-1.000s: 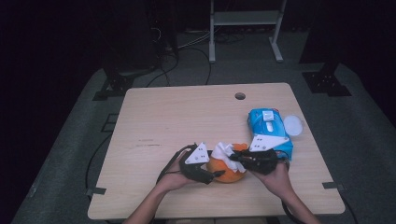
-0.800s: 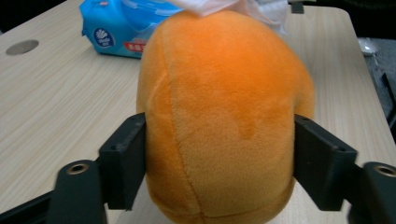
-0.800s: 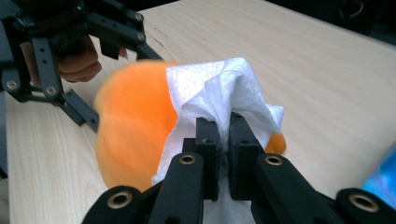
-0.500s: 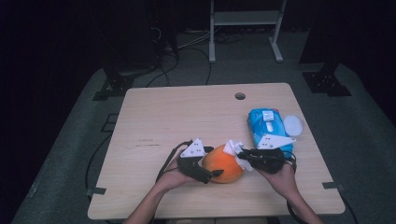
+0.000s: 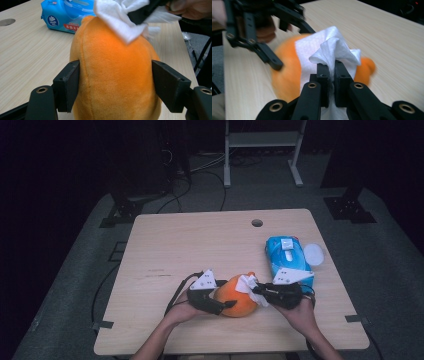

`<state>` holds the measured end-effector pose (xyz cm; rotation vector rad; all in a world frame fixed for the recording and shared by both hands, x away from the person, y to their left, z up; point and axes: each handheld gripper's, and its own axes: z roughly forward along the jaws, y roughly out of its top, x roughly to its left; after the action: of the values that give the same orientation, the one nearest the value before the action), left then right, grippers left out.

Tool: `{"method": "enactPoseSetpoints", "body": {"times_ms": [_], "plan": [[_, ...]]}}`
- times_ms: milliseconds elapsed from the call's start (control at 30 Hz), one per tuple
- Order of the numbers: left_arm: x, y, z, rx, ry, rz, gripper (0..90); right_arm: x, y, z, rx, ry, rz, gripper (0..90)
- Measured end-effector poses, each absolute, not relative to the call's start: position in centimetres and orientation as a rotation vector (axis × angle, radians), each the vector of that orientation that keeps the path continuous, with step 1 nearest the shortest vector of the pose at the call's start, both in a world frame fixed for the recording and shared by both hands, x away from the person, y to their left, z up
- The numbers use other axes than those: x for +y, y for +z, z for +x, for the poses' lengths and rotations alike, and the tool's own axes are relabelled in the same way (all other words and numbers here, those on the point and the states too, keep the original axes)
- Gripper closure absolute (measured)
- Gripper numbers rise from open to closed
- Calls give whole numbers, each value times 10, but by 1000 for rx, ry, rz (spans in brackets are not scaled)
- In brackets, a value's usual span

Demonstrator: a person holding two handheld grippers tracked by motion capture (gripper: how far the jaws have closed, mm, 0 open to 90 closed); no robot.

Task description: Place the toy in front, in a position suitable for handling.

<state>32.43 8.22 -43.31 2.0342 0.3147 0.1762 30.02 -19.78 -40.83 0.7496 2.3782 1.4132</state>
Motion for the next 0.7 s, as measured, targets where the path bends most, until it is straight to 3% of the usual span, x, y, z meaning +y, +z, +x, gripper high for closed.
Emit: {"method": "enactPoseSetpoints", "body": {"times_ms": [233,700], "plan": [[79,-433,323,296,184,2030,274,-222,-423,310,2386,1403,903,838],[76,-431,318,241,198,2048,255,-211,-407,331,2373,1492,867,839]]}}
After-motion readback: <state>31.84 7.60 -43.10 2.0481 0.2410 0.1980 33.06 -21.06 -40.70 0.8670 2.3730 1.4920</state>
